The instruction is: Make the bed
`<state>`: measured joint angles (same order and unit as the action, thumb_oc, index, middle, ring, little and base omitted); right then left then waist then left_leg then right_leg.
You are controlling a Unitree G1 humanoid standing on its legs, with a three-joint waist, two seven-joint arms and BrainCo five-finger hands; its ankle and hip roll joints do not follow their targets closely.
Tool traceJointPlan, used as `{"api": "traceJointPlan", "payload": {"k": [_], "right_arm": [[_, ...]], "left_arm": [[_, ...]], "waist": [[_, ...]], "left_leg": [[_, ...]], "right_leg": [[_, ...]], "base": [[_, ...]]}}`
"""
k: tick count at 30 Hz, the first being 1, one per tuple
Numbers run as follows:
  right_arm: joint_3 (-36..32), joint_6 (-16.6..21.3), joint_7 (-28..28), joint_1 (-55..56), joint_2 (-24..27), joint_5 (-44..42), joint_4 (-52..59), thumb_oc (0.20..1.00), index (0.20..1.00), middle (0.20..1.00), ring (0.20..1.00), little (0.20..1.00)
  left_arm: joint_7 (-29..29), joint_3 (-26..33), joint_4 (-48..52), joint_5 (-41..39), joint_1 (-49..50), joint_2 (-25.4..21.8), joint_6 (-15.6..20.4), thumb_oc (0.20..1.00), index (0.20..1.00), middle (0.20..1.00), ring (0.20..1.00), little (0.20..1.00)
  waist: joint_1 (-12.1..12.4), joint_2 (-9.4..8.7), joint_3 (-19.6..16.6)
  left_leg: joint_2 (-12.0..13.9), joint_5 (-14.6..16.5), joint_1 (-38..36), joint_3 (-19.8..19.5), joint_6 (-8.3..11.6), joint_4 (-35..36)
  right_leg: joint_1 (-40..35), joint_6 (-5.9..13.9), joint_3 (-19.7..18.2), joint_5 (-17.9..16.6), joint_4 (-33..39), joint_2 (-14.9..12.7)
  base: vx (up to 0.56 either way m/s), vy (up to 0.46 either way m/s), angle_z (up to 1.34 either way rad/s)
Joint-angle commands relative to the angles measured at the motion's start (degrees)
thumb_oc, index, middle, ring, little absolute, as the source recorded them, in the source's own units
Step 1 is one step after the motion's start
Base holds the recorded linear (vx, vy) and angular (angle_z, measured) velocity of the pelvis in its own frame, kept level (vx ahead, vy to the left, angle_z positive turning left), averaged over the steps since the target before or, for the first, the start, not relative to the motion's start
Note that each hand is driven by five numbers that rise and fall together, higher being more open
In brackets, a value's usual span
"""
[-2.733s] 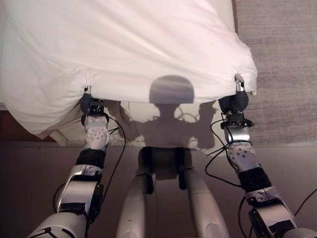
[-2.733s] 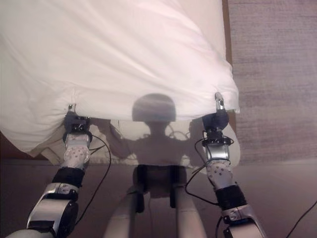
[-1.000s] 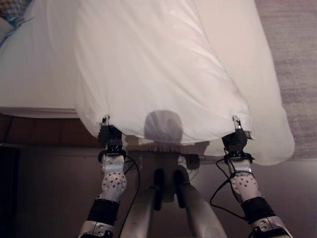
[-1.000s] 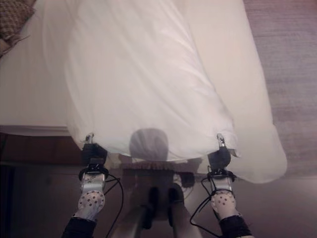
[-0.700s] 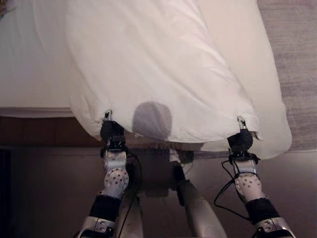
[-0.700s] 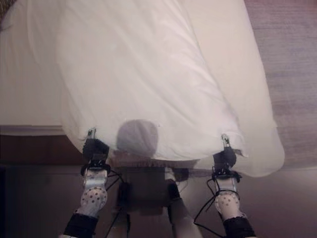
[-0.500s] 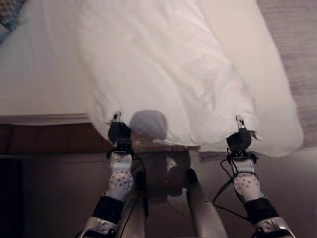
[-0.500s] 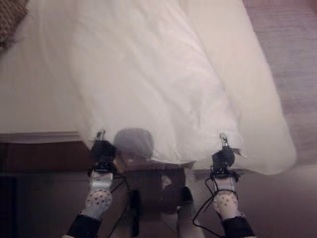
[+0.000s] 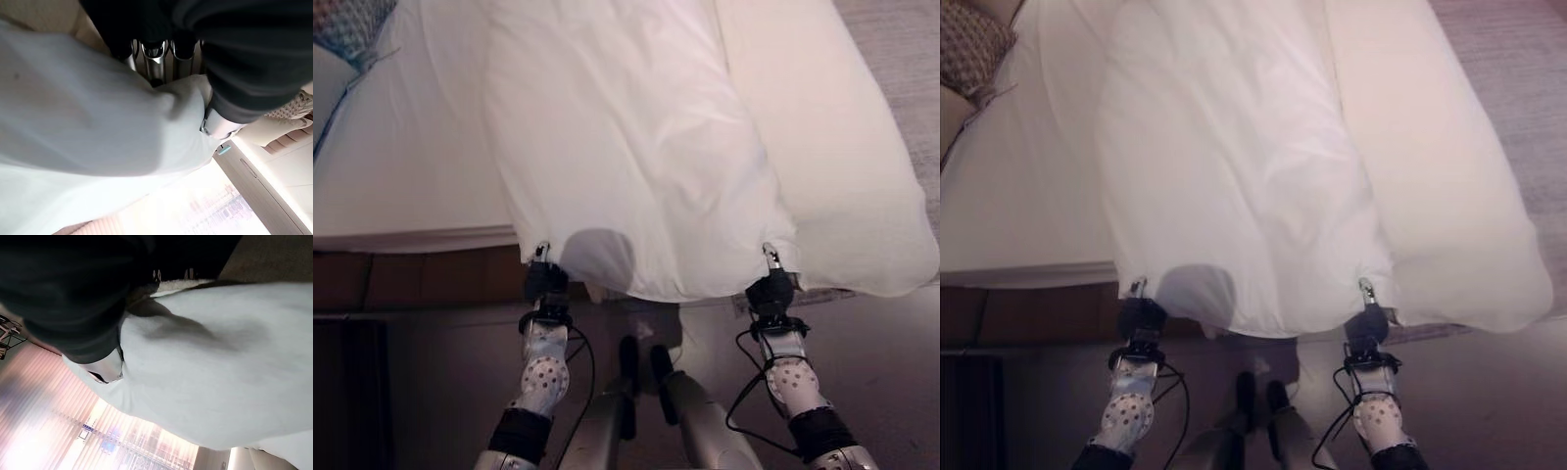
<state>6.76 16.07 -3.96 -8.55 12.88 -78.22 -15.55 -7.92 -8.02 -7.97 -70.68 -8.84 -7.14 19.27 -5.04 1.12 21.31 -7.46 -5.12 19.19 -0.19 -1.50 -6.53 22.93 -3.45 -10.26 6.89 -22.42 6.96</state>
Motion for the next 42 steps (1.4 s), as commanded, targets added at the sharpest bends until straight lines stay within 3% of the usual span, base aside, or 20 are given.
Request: {"api": "traceJointPlan", "payload": {"k": [1,3,4,6,11,16,20,21,22,25,26,27,29,30,32,33,36,39,41,42], "right_arm": [[-1.5,2.1,-1.1,3.2,4.3,2.1,2.9,0.2,0.2,0.2,0.2,0.2],[-1.5,2.1,-1.1,3.1,4.3,2.1,2.9,0.2,0.2,0.2,0.2,0.2],[-2.4,2.8,-0.4,2.7,3.6,1.4,2.0,0.2,0.2,0.2,0.2,0.2],[-2.7,2.8,-0.2,2.5,3.1,1.3,1.7,0.2,0.2,0.2,0.2,0.2],[-4.1,4.0,1.3,2.7,2.5,0.5,0.3,0.2,0.2,0.2,0.2,0.2],[-5.0,4.9,2.7,2.6,2.5,0.4,-0.2,0.2,0.2,0.2,0.2,0.2],[-4.5,5.9,3.3,1.4,1.1,1.0,0.7,0.2,0.2,0.2,0.2,0.2],[-5.8,5.8,3.2,1.4,0.7,0.0,0.6,0.2,0.2,0.2,0.2,0.2],[-5.8,5.8,3.2,1.3,0.7,0.0,0.6,0.2,0.2,0.2,0.2,0.2],[-5.7,5.4,3.4,1.6,0.2,1.3,0.6,0.2,0.2,0.2,0.2,0.2],[-5.6,4.9,2.9,1.5,0.2,1.9,0.6,0.2,0.2,0.2,0.2,0.2],[-5.1,4.1,2.5,1.5,-0.5,2.7,0.2,0.2,0.2,0.2,0.2,0.2],[-5.1,4.1,2.5,1.5,-0.5,2.7,0.2,0.2,0.2,0.2,0.2,0.2],[-4.7,3.8,1.7,2.4,-0.4,2.3,0.1,0.2,0.2,0.2,0.2,0.2],[-4.7,3.8,1.7,2.4,-0.4,2.3,0.1,0.2,0.2,0.2,0.2,0.2],[-4.4,4.2,1.5,3.7,-0.3,2.5,0.0,0.2,0.2,0.2,0.2,0.2],[-4.3,4.9,1.2,4.5,0.0,2.4,0.2,0.2,0.2,0.2,0.2,0.2],[-4.9,5.0,1.1,5.5,0.6,2.2,0.6,0.2,0.2,0.2,0.2,0.2],[-5.0,4.8,1.5,5.3,1.4,2.8,0.3,0.2,0.2,0.2,0.2,0.2],[-5.6,5.0,1.9,5.3,2.1,2.8,0.1,0.2,0.2,0.2,0.2,0.2]], "left_arm": [[3.3,-1.8,4.4,1.0,0.1,3.1,1.2,0.2,0.2,0.2,0.2,0.2],[3.3,-1.8,4.4,1.0,0.1,3.1,1.2,0.2,0.2,0.2,0.2,0.2],[3.0,-1.4,4.2,0.6,0.3,3.8,0.9,0.2,0.2,0.2,0.2,0.2],[3.0,-1.0,4.3,0.8,0.6,3.4,0.7,0.2,0.2,0.2,0.2,0.2],[1.6,0.6,6.0,1.0,0.3,2.0,2.3,0.2,0.2,0.2,0.2,0.2],[1.2,1.7,5.2,1.6,-1.0,0.4,2.6,0.2,0.2,0.2,0.2,0.2],[0.7,0.5,3.9,1.5,-3.5,-1.7,3.2,0.2,0.2,0.2,0.2,0.2],[1.4,-0.5,3.0,1.8,-3.5,-2.3,2.5,0.2,0.2,0.2,0.2,0.2],[1.4,-0.5,3.0,1.8,-3.5,-2.3,2.5,0.2,0.2,0.2,0.2,0.2],[1.4,-1.0,2.3,3.0,-2.8,-3.0,1.5,0.2,0.2,0.2,0.2,0.2],[1.7,-0.8,2.7,2.8,-2.3,-3.4,1.3,0.2,0.2,0.2,0.2,0.2],[1.4,-0.4,2.3,4.0,-1.6,-4.1,0.7,0.2,0.2,0.2,0.2,0.2],[1.4,-0.4,2.3,4.0,-1.6,-4.1,0.6,0.2,0.2,0.2,0.2,0.2],[1.7,-0.2,1.7,4.7,-1.5,-4.0,-0.2,0.2,0.2,0.2,0.2,0.2],[1.7,-0.2,1.7,4.7,-1.5,-4.0,-0.2,0.2,0.2,0.2,0.2,0.2],[1.2,-0.1,2.2,5.1,-0.7,-3.5,-0.6,0.2,0.2,0.2,0.2,0.2],[0.9,-0.6,2.0,5.2,-0.6,-2.7,-0.1,0.2,0.2,0.2,0.2,0.2],[0.8,-0.3,2.0,5.0,0.1,-1.7,0.0,0.2,0.2,0.2,0.2,0.2],[0.6,-0.1,2.2,4.0,1.0,-0.4,0.8,0.2,0.2,0.2,0.2,0.2],[0.2,-0.1,1.6,3.5,0.7,0.4,1.3,0.2,0.2,0.2,0.2,0.2]], "waist": [[-0.7,2.43,-2.7],[-0.7,2.48,-2.7],[-1.0,2.52,-3.3],[-0.5,1.78,-3.9],[-0.3,0.04,-4.3],[-0.1,1.29,-3.3],[0.2,1.41,-2.9],[0.4,0.66,-2.4],[0.4,0.68,-2.6],[0.5,0.7,-3.5],[0.7,0.65,-3.5],[1.8,0.21,-3.7],[1.6,0.18,-3.9],[0.1,-0.14,-3.2],[0.2,-0.21,-3.4],[-0.6,-0.24,-2.9],[-1.4,0.18,-2.4],[-1.6,0.29,-2.3],[-1.3,0.36,-2.3],[-1.1,-0.2,-1.4]], "left_leg": [[-2.2,1.4,4.8,2.1,6.8,-12.8],[-2.1,1.5,4.9,2.0,6.8,-13.0],[0.3,5.2,2.6,3.2,4.29,-10.7],[1.9,6.2,2.5,0.8,3.4,-9.8],[12.1,-0.5,1.7,-5.5,3.76,-1.4],[18.6,-6.0,0.0,-2.1,7.18,10.4],[16.1,-2.8,2.1,-1.4,7.02,4.0],[11.8,2.8,5.8,0.7,5.55,-8.2],[11.9,2.8,6.1,0.7,5.53,-8.3],[7.2,7.5,7.2,3.3,2.74,-11.9],[6.9,8.7,6.7,4.2,2.26,-12.0],[7.1,10.2,6.2,6.5,1.77,-12.1],[7.0,10.0,6.4,6.4,1.74,-12.0],[4.9,7.9,3.9,7.3,1.07,-6.9],[4.9,7.7,3.9,7.4,1.08,-6.7],[2.9,5.2,0.4,7.5,1.82,0.6],[1.8,4.7,-2.0,6.4,1.92,2.1],[1.7,5.4,-1.3,6.4,1.72,0.2],[2.3,6.6,0.1,7.3,2.49,-4.4],[4.3,4.5,3.1,9.5,5.27,-13.2]], "right_leg": [[-4.8,5.72,1.2,-7.9,13.7,-2.0],[-4.8,5.71,1.2,-7.8,13.6,-2.0],[-4.7,5.85,1.5,-6.9,12.8,-2.5],[-4.2,5.87,0.9,-6.1,12.4,-3.0],[-3.1,5.75,-0.3,-3.9,9.5,-4.9],[-3.5,7.01,0.2,-1.6,7.5,-6.0],[-3.3,10.01,-1.2,-4.0,9.7,-9.5],[-5.1,12.07,-2.0,-6.8,12.5,-14.9],[-4.9,12.11,-2.0,-7.0,12.5,-14.9],[-6.1,13.01,-2.5,-14.2,18.2,-21.6],[-5.9,12.59,-1.4,-15.6,19.6,-22.4],[-5.9,12.14,6.9,-16.1,22.0,-23.8],[-5.7,12.16,7.0,-16.2,22.1,-23.9],[-4.0,10.46,5.6,-9.8,17.5,-13.9],[-3.7,10.45,5.5,-9.8,17.3,-14.0],[-1.7,8.91,6.0,-7.5,15.0,-6.2],[-0.4,7.67,3.6,-8.2,14.9,-2.6],[-0.8,7.47,3.1,-8.6,14.8,-3.2],[-1.6,7.48,4.9,-8.7,15.5,-4.4],[-3.2,6.96,5.7,-8.7,16.1,-5.3]], "base": [[-0.1,-0.088,0.67],[-0.02,-0.032,0.51],[0.01,-0.03,0.04],[0.01,-0.016,-0.05],[0.04,0.07,0.06],[0.12,0.295,-0.01],[0.09,0.597,-0.12],[0.08,0.411,-0.18],[0.22,0.874,0.03],[0.14,0.501,0.07],[0.17,0.64,-0.21],[0.11,0.455,-0.32],[0.02,0.277,-0.76],[-0.01,0.278,-0.72],[0.0,0.21,-0.02],[0.03,0.143,0.13],[0.07,0.049,0.0],[0.05,-0.098,0.2],[0.03,-0.199,0.16],[0.0,-0.17,0.2]]}}
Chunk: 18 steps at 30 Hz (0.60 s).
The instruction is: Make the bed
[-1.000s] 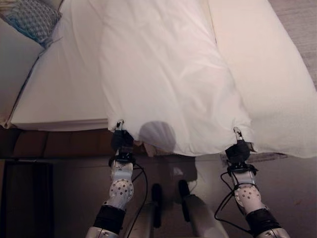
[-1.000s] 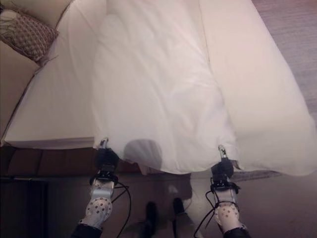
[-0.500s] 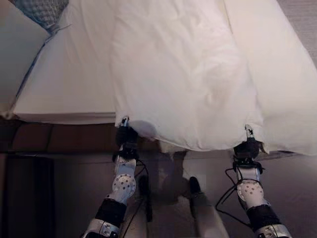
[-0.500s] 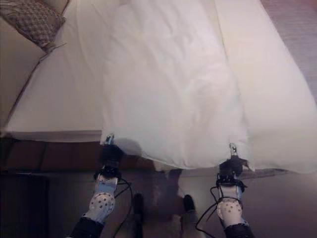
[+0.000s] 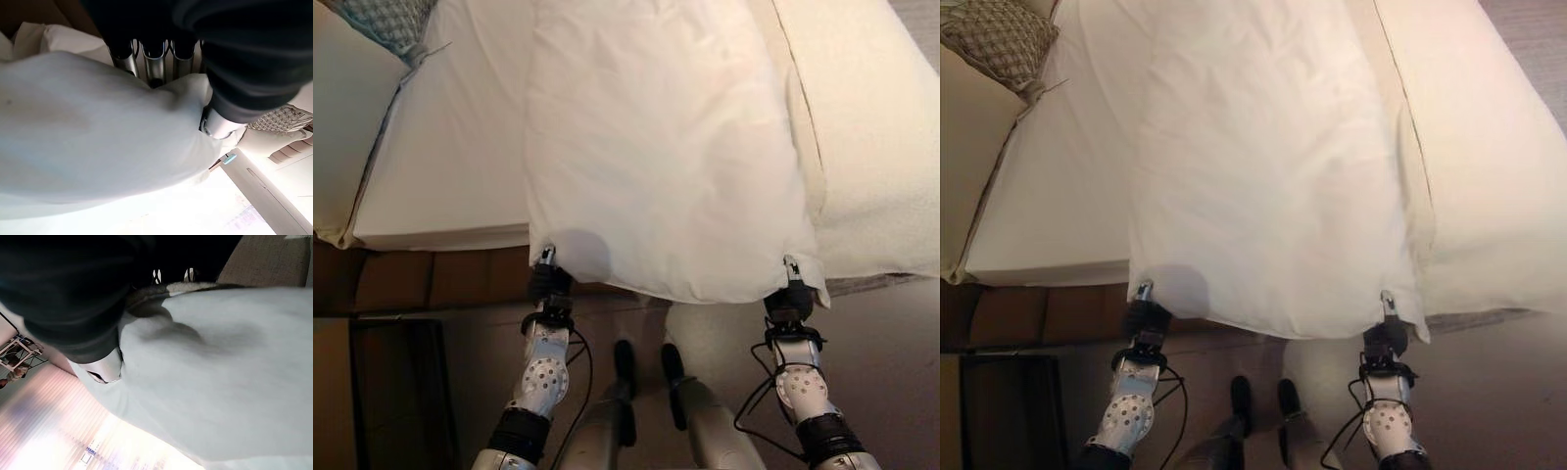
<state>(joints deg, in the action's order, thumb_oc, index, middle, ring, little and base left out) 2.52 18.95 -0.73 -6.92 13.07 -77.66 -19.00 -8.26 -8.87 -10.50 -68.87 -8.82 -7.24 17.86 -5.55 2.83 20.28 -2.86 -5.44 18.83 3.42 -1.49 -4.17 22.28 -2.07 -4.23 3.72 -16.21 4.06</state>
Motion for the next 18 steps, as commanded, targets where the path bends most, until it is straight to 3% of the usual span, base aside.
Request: {"api": "traceJointPlan", "payload": {"k": [1,3,5,6,8,10,11,12,13,18], "right_arm": [[-1.4,2.1,-1.3,3.6,1.9,2.3,3.6,0.2,0.2,0.2,0.2,0.2],[-1.6,2.1,-1.2,3.5,2.3,2.2,3.3,0.2,0.2,0.2,0.2,0.2],[-1.7,1.9,-1.0,3.2,2.8,2.5,2.6,0.2,0.2,0.2,0.2,0.2],[-1.2,1.7,-0.5,2.6,2.7,2.6,1.8,0.2,0.2,0.2,0.2,0.2],[-1.1,1.7,-0.1,2.0,2.7,2.9,1.0,0.2,0.2,0.2,0.2,0.2],[-1.0,1.8,0.2,1.1,2.9,3.1,0.3,0.2,0.2,0.2,0.2,0.2],[-0.7,1.9,0.7,0.1,3.2,3.2,-0.1,0.2,0.2,0.2,0.2,0.2],[-0.7,1.9,0.7,0.0,3.2,3.2,-0.1,0.2,0.2,0.2,0.2,0.2],[0.2,2.2,2.0,-2.8,4.0,3.6,-0.9,0.2,0.2,0.2,0.2,0.2],[1.5,2.4,4.8,-10.2,6.4,4.8,1.1,0.2,0.2,0.2,0.2,0.2]], "left_arm": [[0.5,0.8,4.1,1.7,0.6,0.5,2.7,0.2,0.2,0.2,0.2,0.2],[0.7,0.6,3.8,1.7,0.5,0.6,2.5,0.2,0.2,0.2,0.2,0.2],[0.3,0.9,3.2,1.4,0.4,1.2,2.8,0.2,0.2,0.2,0.2,0.2],[-0.5,1.4,2.7,1.0,0.2,1.4,3.2,0.2,0.2,0.2,0.2,0.2],[-1.2,2.2,2.3,1.1,0.1,1.2,3.3,0.2,0.2,0.2,0.2,0.2],[-2.3,3.1,1.9,1.7,-0.5,0.8,3.9,0.2,0.2,0.2,0.2,0.2],[-3.3,3.7,1.7,1.7,-1.4,0.5,4.9,0.2,0.2,0.2,0.2,0.2],[-3.3,3.7,1.6,1.7,-1.5,0.5,4.9,0.2,0.2,0.2,0.2,0.2],[-5.4,4.4,0.2,1.8,-4.1,-0.6,5.7,0.2,0.2,0.2,0.2,0.2],[-7.4,3.0,-0.1,3.1,-10.1,-3.6,5.6,0.2,0.2,0.2,0.2,0.2]], "waist": [[-0.6,-1.77,-0.3],[-0.6,-1.89,0.0],[-0.1,-2.21,0.2],[0.3,-2.71,0.0],[0.4,-3.13,-0.9],[0.7,-3.08,-1.5],[1.2,-2.85,-1.5],[1.1,-2.81,-1.6],[1.4,-1.6,-2.0],[1.2,-1.05,-1.9]], "left_leg": [[-0.1,5.1,3.8,5.7,5.33,-16.2],[1.1,4.8,4.7,6.8,5.9,-18.4],[0.8,5.2,5.4,4.7,5.8,-20.5],[-0.3,6.3,6.2,1.8,5.06,-20.4],[2.5,6.5,5.5,0.0,4.36,-14.3],[6.1,2.5,3.6,-2.4,4.83,-4.8],[7.8,-0.2,3.6,-5.4,5.24,-0.6],[7.8,-0.6,3.7,-5.5,5.29,-0.2],[9.9,-2.0,1.6,-6.4,6.45,5.2],[7.5,0.0,3.3,-3.1,6.29,0.8]], "right_leg": [[-2.6,5.52,-0.2,-5.5,9.9,-2.3],[-3.2,5.12,0.3,-5.3,9.9,-2.5],[-3.9,4.4,0.5,-4.7,9.1,-2.3],[-3.6,4.39,-0.1,-4.7,8.8,-1.6],[-3.2,4.92,-0.7,-4.5,9.1,-1.8],[-3.0,5.23,-1.3,-4.1,9.1,-2.0],[-2.8,5.29,-1.8,-3.5,8.5,-1.9],[-2.5,5.26,-1.7,-3.6,8.5,-1.9],[-1.6,5.46,-1.5,-2.3,7.0,-1.6],[-0.3,7.56,-1.7,-4.5,7.5,-4.6]], "base": [[0.0,-0.228,0.25],[0.0,-0.098,0.48],[0.01,-0.103,0.2],[0.03,-0.063,0.03],[0.05,-0.022,0.0],[0.07,0.096,0.0],[0.04,0.103,0.04],[0.07,0.291,0.04],[0.04,0.222,-0.04],[0.0,0.321,-0.1]]}}
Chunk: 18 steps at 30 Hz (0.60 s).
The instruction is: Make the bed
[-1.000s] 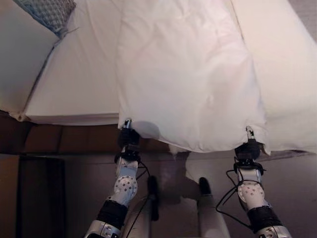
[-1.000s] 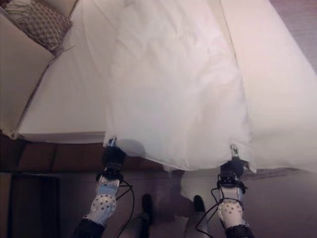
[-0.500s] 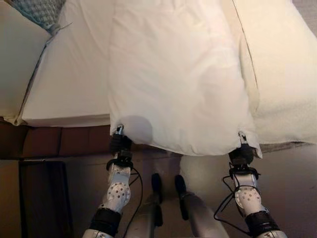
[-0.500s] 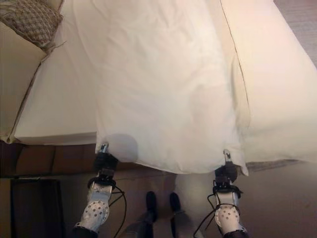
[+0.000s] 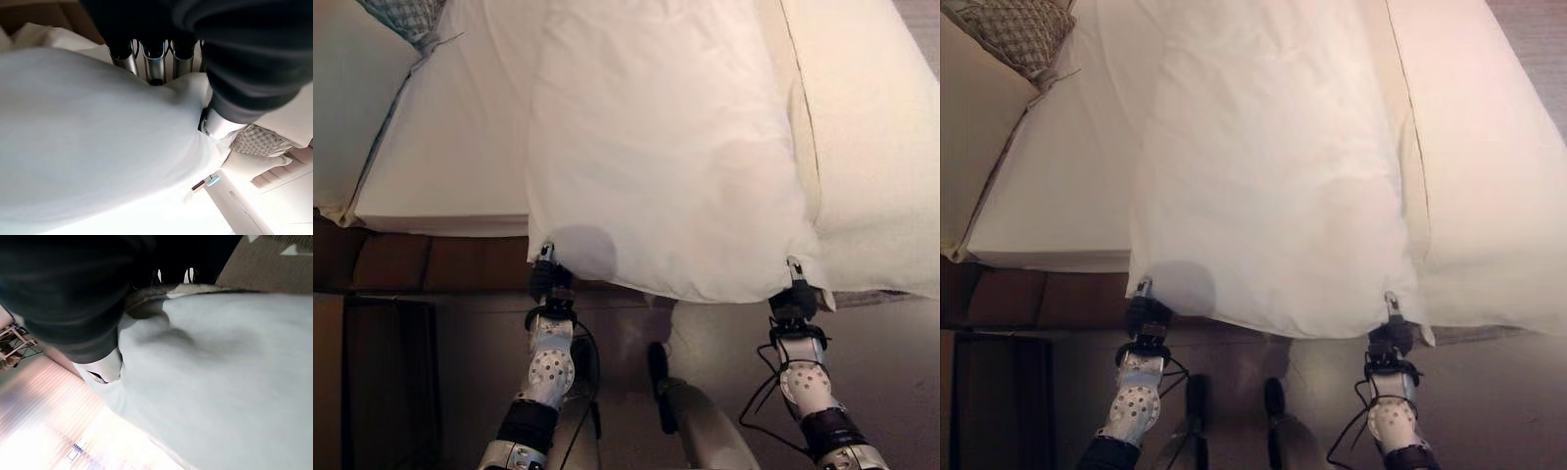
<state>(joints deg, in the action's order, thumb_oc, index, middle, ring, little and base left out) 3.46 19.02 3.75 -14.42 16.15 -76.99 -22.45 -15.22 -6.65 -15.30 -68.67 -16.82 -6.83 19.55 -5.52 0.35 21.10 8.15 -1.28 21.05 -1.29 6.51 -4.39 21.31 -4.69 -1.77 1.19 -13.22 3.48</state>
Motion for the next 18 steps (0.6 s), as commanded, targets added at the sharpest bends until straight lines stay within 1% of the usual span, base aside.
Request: {"api": "traceJointPlan", "payload": {"k": [1,3,5,6,7,8,10,13,14,16,18], "right_arm": [[1.5,2.6,1.8,-5.9,4.1,5.1,7.0,0.2,0.2,0.2,0.2,0.2],[1.5,2.6,1.9,-6.0,4.1,5.2,7.0,0.2,0.2,0.2,0.2,0.2],[3.2,2.5,3.9,-10.6,6.7,8.2,12.0,0.2,0.2,0.2,0.2,0.2],[3.2,2.5,4.0,-10.7,6.7,8.2,12.0,0.2,0.2,0.2,0.2,0.2],[3.2,2.5,4.1,-11.4,7.1,8.2,13.2,0.2,0.2,0.2,0.2,0.2],[2.6,2.7,4.2,-11.6,8.5,9.0,16.4,0.2,0.2,0.2,0.2,0.2],[2.2,2.8,4.3,-11.6,8.8,9.3,18.0,0.2,0.2,0.2,0.2,0.2],[0.5,3.1,3.7,-9.8,9.2,10.2,23.6,0.2,0.2,0.2,0.2,0.2],[-1.3,3.2,2.9,-7.2,8.7,11.0,26.5,0.2,0.2,0.2,0.2,0.2],[-2.3,3.0,2.5,-5.2,7.9,11.5,27.9,0.2,0.2,0.2,0.2,0.2],[-4.1,2.2,1.1,-0.2,6.6,11.9,29.6,0.2,0.2,0.2,0.2,0.2]], "left_arm": [[-1.7,0.3,6.1,4.0,-4.4,-5.7,3.6,0.2,0.2,0.2,0.2,0.2],[-1.8,0.3,6.1,4.0,-4.5,-5.8,3.5,0.2,0.2,0.2,0.2,0.2],[-3.2,0.7,7.2,5.1,-10.1,-9.6,3.7,0.2,0.2,0.2,0.2,0.2],[-3.2,0.8,7.1,5.1,-10.3,-9.7,3.6,0.2,0.2,0.2,0.2,0.2],[-3.3,1.1,7.8,5.5,-11.0,-10.7,3.7,0.2,0.2,0.2,0.2,0.2],[-3.0,2.2,10.2,5.9,-11.5,-12.0,4.0,0.2,0.2,0.2,0.2,0.2],[-3.1,2.7,11.4,6.2,-11.3,-12.5,4.3,0.2,0.2,0.2,0.2,0.2],[-2.3,5.6,15.9,7.1,-9.0,-13.3,5.3,0.2,0.2,0.2,0.2,0.2],[-2.3,8.0,17.6,8.2,-6.1,-12.9,5.7,0.2,0.2,0.2,0.2,0.2],[-2.4,9.1,18.3,8.6,-4.4,-12.3,5.9,0.2,0.2,0.2,0.2,0.2],[-3.5,12.0,18.2,10.0,-0.3,-11.0,6.1,0.2,0.2,0.2,0.2,0.2]], "waist": [[1.6,1.19,-2.5],[1.8,1.1,-2.3],[2.4,0.44,-2.5],[2.5,0.4,-2.4],[2.6,0.16,-2.4],[2.6,-0.23,-2.4],[2.6,-0.43,-2.3],[2.6,-1.05,-2.3],[2.5,-1.32,-2.1],[2.4,-1.43,-2.2],[2.3,-1.66,-2.1]], "left_leg": [[-4.5,-2.8,1.8,2.5,-2.14,-1.5],[-4.5,-2.6,1.9,2.7,-2.18,-1.7],[-5.5,-1.0,1.5,4.1,-2.91,-3.3],[-5.5,-0.9,1.5,4.1,-2.92,-3.4],[-5.6,-0.8,1.3,4.3,-3.08,-3.3],[-5.8,-0.7,1.4,4.5,-3.05,-3.5],[-5.8,-0.5,1.4,4.5,-3.09,-3.7],[-6.0,0.1,1.7,5.0,-3.29,-4.4],[-6.2,0.5,1.8,5.2,-3.52,-5.0],[-6.2,0.7,1.8,5.3,-3.63,-5.1],[-6.5,0.8,1.9,5.5,-3.85,-5.1]], "right_leg": [[0.7,10.85,-5.1,-2.6,4.9,-5.0],[0.7,10.89,-5.3,-2.6,4.9,-4.9],[0.2,11.78,-6.5,-3.5,6.3,-6.6],[0.1,11.8,-6.6,-3.5,6.3,-6.6],[0.1,11.89,-6.7,-3.7,6.5,-6.7],[0.1,12.1,-6.8,-4.0,6.8,-7.2],[0.0,12.2,-6.8,-4.1,6.9,-7.3],[0.1,12.49,-7.2,-4.4,7.3,-7.7],[0.2,12.63,-7.4,-4.6,7.5,-7.9],[0.2,12.77,-7.5,-4.7,7.6,-8.0],[0.3,12.98,-7.8,-5.1,8.0,-8.3]], "base": [[0.0,0.303,-0.17],[0.01,0.158,-0.3],[0.04,0.232,-0.18],[0.02,0.12,-0.17],[0.01,0.053,-0.14],[0.01,0.067,-0.05],[0.0,0.036,0.03],[0.01,0.026,-0.04],[0.01,0.048,-0.07],[0.01,0.037,-0.09],[0.02,0.046,-0.1]]}}
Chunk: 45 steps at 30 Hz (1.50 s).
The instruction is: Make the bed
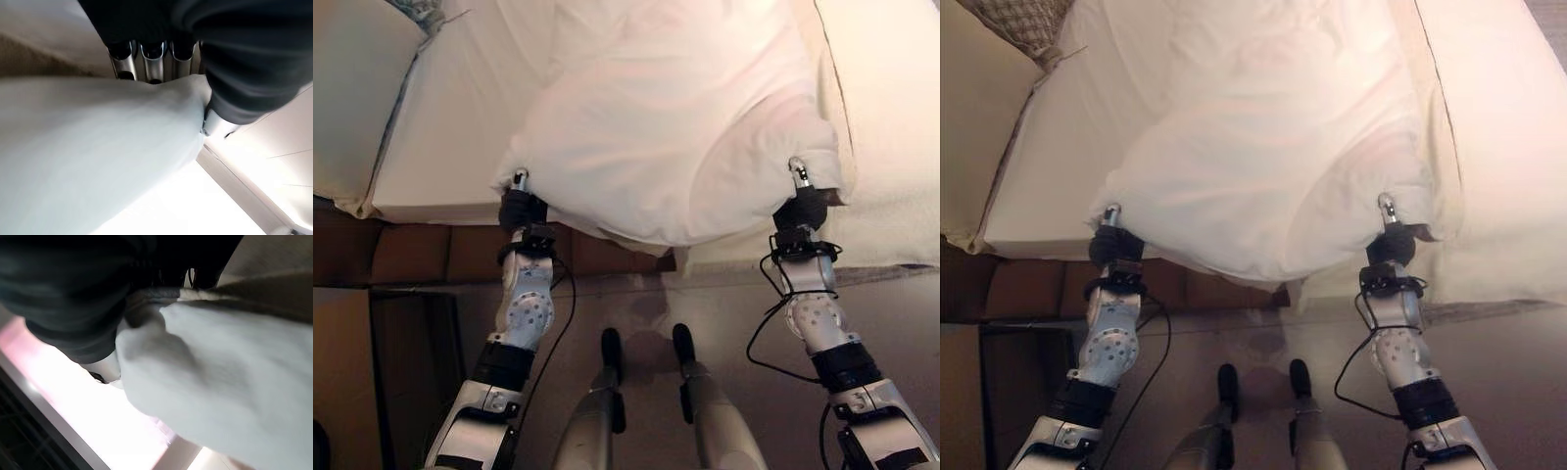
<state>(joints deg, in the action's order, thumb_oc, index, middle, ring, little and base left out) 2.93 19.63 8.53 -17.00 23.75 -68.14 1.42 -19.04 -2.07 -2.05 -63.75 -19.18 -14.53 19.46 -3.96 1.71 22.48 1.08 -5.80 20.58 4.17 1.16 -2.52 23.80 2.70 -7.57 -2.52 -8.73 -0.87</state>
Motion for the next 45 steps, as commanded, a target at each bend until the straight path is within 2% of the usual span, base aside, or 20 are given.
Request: {"api": "traceJointPlan", "payload": {"k": [1,2,4,6,8,9,10,12,14,15,23,31,32,34,36,39,40,41,43,45], "right_arm": [[-4.5,1.0,-4.5,4.6,-1.6,3.4,5.7,0.2,0.2,0.2,0.2,0.2],[-5.1,-0.4,-6.1,9.2,-3.4,2.7,4.0,0.2,0.2,0.2,0.2,0.2],[-5.5,-1.3,-7.3,11.4,-3.8,2.6,2.8,0.2,0.2,0.2,0.2,0.2],[-6.4,-2.5,-8.9,14.3,-5.2,1.9,-4.1,0.2,0.2,0.2,0.2,0.2],[-6.8,-3.2,-9.8,16.0,-7.6,-0.3,-14.0,0.2,0.2,0.2,0.2,0.2],[-7.5,-3.6,-9.5,15.7,-8.7,-0.6,-25.3,0.2,0.2,0.2,0.2,0.2],[-7.5,-3.6,-9.6,15.6,-8.7,-0.6,-25.5,0.2,0.2,0.2,0.2,0.2],[-9.1,-4.3,-9.7,14.4,-9.3,-0.7,-37.5,0.2,0.2,0.2,0.2,0.2],[-9.1,-4.3,-9.8,14.4,-9.3,-0.8,-37.6,0.2,0.2,0.2,0.2,0.2],[-9.7,-6.1,-11.3,13.4,-9.2,1.6,-49.7,0.2,0.2,0.2,0.2,0.2],[-9.2,-9.4,-11.6,12.8,-9.6,6.9,-64.9,0.2,0.2,0.2,0.2,0.2],[-7.1,-9.5,-7.1,12.4,-10.9,13.2,-70.3,0.2,0.2,0.2,0.2,0.2],[-5.9,-9.7,-7.0,12.7,-11.2,14.5,-70.3,1.0,1.0,1.0,1.0,1.0],[-5.5,-9.5,-6.5,12.8,-11.2,15.4,-70.2,1.0,1.0,1.0,1.0,1.0],[-5.4,-9.3,-6.1,12.7,-11.2,15.8,-70.3,1.0,1.0,1.0,1.0,1.0],[-4.9,-8.7,-5.6,12.7,-11.5,17.0,-69.7,1.0,1.0,1.0,1.0,1.0],[-5.0,-8.7,-5.6,12.7,-11.5,17.0,-69.7,1.0,1.0,1.0,1.0,1.0],[-4.2,-7.9,-5.4,12.7,-11.4,18.3,-68.3,1.0,1.0,1.0,1.0,1.0],[-4.2,-7.9,-5.3,12.9,-11.4,18.4,-68.2,1.0,1.0,1.0,1.0,1.0],[-1.6,-7.3,-6.6,14.5,-11.3,20.4,-60.5,1.0,1.0,1.0,1.0,1.0]], "left_arm": [[-0.3,8.8,4.3,5.5,4.2,-2.5,6.3,0.2,0.2,0.2,0.2,0.2],[-2.4,11.1,2.4,5.6,7.9,-0.3,6.9,0.2,0.2,0.2,0.2,0.2],[-3.0,12.2,1.6,5.7,9.7,0.6,6.8,0.2,0.2,0.2,0.2,0.2],[-4.5,13.7,-3.2,5.4,13.1,2.8,6.2,0.2,0.2,0.2,0.2,0.2],[-6.0,14.8,-11.6,3.9,14.8,5.0,5.1,0.2,0.2,0.2,0.2,0.2],[-6.8,15.9,-20.8,3.4,14.7,6.4,4.0,0.2,0.2,0.2,0.2,0.2],[-6.7,15.9,-20.9,3.3,14.6,6.4,4.1,0.2,0.2,0.2,0.2,0.2],[-6.5,18.3,-32.8,4.4,12.8,6.8,2.5,0.2,0.2,0.2,0.2,0.2],[-6.5,18.3,-32.9,4.4,12.7,6.8,2.5,0.2,0.2,0.2,0.2,0.2],[-6.5,22.8,-48.5,4.0,10.2,6.7,2.2,0.2,0.2,0.2,0.2,0.2],[-8.8,26.7,-61.9,4.4,9.6,6.1,2.1,0.2,0.2,0.2,0.2,0.2],[-9.7,24.3,-65.3,6.2,9.4,7.7,0.9,0.2,0.2,0.2,0.2,0.2],[-8.3,22.4,-64.6,6.8,9.6,8.3,0.4,0.517,0.517,0.517,0.517,0.517],[-6.6,20.4,-63.7,7.0,9.8,8.6,-0.1,1.0,1.0,1.0,1.0,1.0],[-5.5,19.4,-63.1,6.5,9.9,8.9,-0.1,1.0,1.0,1.0,1.0,1.0],[0.6,14.8,-62.1,8.8,10.8,9.0,-3.1,1.0,1.0,1.0,1.0,1.0],[0.7,14.8,-62.1,8.8,10.9,8.9,-3.1,1.0,1.0,1.0,1.0,1.0],[3.2,11.2,-59.9,12.2,12.5,8.8,-4.1,1.0,1.0,1.0,1.0,1.0],[3.1,11.1,-59.8,12.2,12.6,8.9,-4.2,1.0,1.0,1.0,1.0,1.0],[8.4,5.4,-52.5,16.4,15.9,7.7,-6.0,1.0,1.0,1.0,1.0,1.0]], "waist": [[0.7,-3.06,-3.2],[0.7,-3.3,-3.0],[0.6,-3.43,-3.1],[0.6,-3.48,-2.7],[0.6,-3.43,-2.3],[0.5,-3.32,-2.0],[0.6,-3.36,-2.1],[0.7,-3.32,-2.0],[0.7,-3.33,-2.0],[0.9,-3.22,-2.4],[1.0,-2.81,-3.3],[1.1,-2.38,-4.1],[1.1,-2.39,-4.3],[1.0,-2.34,-4.5],[1.0,-2.27,-4.5],[0.8,-2.15,-4.7],[0.9,-2.16,-4.7],[0.9,-1.99,-4.7],[0.9,-1.97,-4.8],[0.8,-1.74,-4.6]], "left_leg": [[0.5,5.6,2.0,0.1,1.4,-6.8],[0.4,5.4,2.1,0.4,1.37,-6.5],[0.4,5.1,2.4,0.5,1.29,-6.3],[0.3,5.0,2.6,0.5,1.22,-6.3],[0.5,4.9,2.3,0.5,1.27,-6.0],[0.6,5.0,1.8,0.6,1.36,-5.9],[0.6,4.8,2.0,0.7,1.37,-5.8],[0.9,4.7,1.9,0.8,1.5,-5.7],[0.8,4.7,2.0,0.8,1.51,-5.6],[1.3,4.7,1.3,0.9,1.77,-5.3],[1.6,4.4,0.4,0.6,2.09,-4.2],[1.7,3.7,-0.5,0.1,2.27,-2.9],[1.7,3.6,-0.6,-0.1,2.35,-2.7],[1.7,3.5,-0.8,-0.4,2.43,-2.5],[1.7,3.4,-0.9,-0.5,2.42,-2.2],[1.6,3.3,-1.1,-0.7,2.38,-2.1],[1.6,3.3,-1.2,-0.7,2.38,-2.1],[1.7,3.2,-1.2,-0.8,2.34,-2.1],[1.7,3.2,-1.2,-0.8,2.35,-2.1],[1.7,2.9,-1.0,-0.8,2.42,-1.9]], "right_leg": [[-2.5,5.69,-2.1,-1.5,3.9,-4.1],[-2.6,5.86,-2.0,-2.0,4.7,-4.5],[-2.3,5.96,-2.0,-2.3,5.1,-4.8],[-2.3,5.99,-1.9,-2.6,5.4,-5.0],[-2.5,5.99,-1.8,-2.7,5.5,-5.1],[-2.9,5.99,-1.5,-2.5,5.5,-5.2],[-2.6,5.99,-1.6,-2.7,5.6,-5.2],[-2.8,5.94,-1.3,-2.7,5.8,-5.3],[-2.7,5.94,-1.3,-2.7,5.8,-5.3],[-3.1,5.79,-0.7,-2.4,5.7,-5.4],[-3.7,5.72,0.2,-2.0,5.7,-5.7],[-4.6,5.79,1.2,-2.2,6.3,-6.1],[-4.8,5.76,1.4,-2.1,6.3,-6.1],[-5.0,5.79,1.7,-2.0,6.3,-6.2],[-5.2,5.8,1.8,-2.0,6.4,-6.2],[-5.3,5.88,2.1,-2.0,6.3,-6.2],[-5.4,5.88,2.1,-2.0,6.3,-6.2],[-5.4,5.92,2.2,-2.0,6.3,-6.3],[-5.4,5.91,2.2,-2.0,6.3,-6.2],[-5.2,5.99,2.3,-2.2,6.3,-6.2]], "base": [[0.02,0.059,-0.08],[0.01,0.036,-0.06],[0.0,0.018,-0.09],[0.0,0.007,-0.04],[0.0,0.0,0.0],[0.0,0.0,0.0],[0.0,0.0,0.0],[0.0,0.0,0.0],[0.0,0.0,0.0],[0.0,0.0,0.0],[0.0,-0.002,0.0],[0.01,-0.013,0.05],[0.01,-0.014,0.07],[0.01,-0.019,0.04],[0.01,-0.015,0.04],[0.01,-0.023,0.08],[0.01,-0.015,0.1],[0.01,-0.009,0.07],[0.0,-0.005,0.02],[0.0,-0.009,-0.02]]}}
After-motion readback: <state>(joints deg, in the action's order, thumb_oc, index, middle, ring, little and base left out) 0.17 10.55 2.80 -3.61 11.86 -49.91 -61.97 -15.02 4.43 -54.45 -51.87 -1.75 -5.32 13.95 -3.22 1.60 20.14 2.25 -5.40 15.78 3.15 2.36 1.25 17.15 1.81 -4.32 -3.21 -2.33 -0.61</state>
